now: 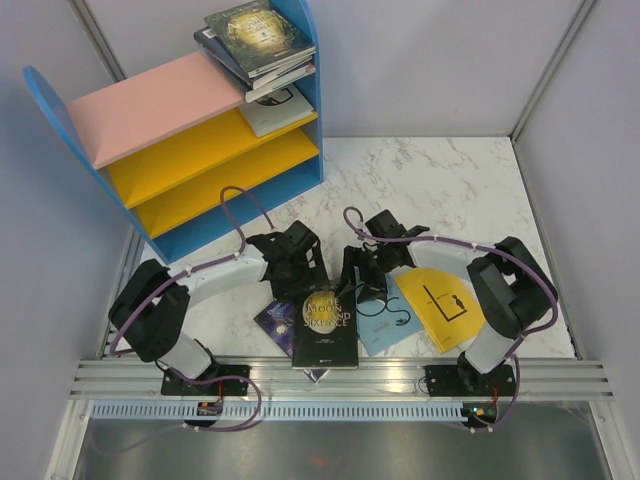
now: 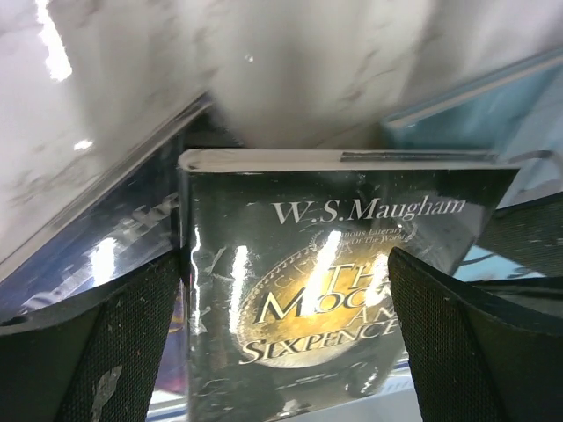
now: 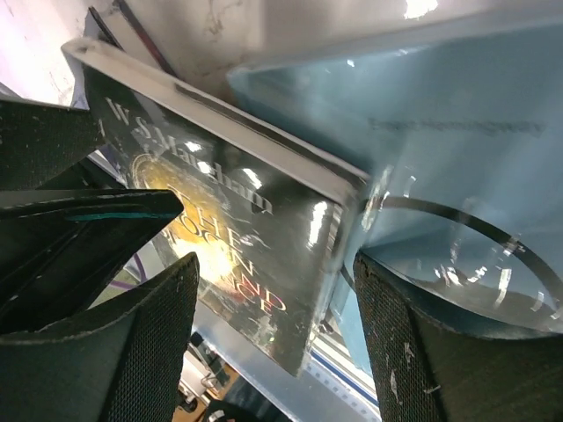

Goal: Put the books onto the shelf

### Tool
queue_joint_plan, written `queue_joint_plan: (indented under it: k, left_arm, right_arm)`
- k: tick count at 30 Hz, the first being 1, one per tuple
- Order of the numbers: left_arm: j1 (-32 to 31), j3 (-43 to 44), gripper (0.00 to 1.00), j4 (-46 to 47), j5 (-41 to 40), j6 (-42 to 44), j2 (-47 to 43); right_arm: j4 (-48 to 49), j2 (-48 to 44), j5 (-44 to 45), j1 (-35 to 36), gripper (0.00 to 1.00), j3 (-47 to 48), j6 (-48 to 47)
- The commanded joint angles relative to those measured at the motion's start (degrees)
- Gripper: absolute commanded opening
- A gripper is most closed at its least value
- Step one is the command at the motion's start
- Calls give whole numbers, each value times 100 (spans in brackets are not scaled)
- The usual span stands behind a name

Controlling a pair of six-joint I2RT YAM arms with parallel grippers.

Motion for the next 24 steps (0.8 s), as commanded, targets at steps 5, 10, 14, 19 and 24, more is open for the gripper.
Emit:
queue_joint_plan:
  k: [5, 10, 14, 19, 24]
  left_arm:
    - [-42, -148, 100, 385, 292, 270, -325]
    - [-51, -1123, 100, 691, 563, 33, -1125]
    - [-50, -1975, 100, 1701, 1134, -248, -1688]
    - [-51, -2837, 100, 3151, 1890, -687, -1759]
    - [-42, -3233, 100, 4102, 2207, -890, -1601]
  right_arm:
    - [366, -314, 17, -135, 75, -530, -69]
    - [1042, -569, -185, -135, 75, -1189, 396]
    - [2148, -762, -510, -135, 73, -1848, 1064]
    - [3485, -921, -598, -126, 70, -2455, 1645]
    - [4531, -1052, -607, -126, 62, -2798, 2269]
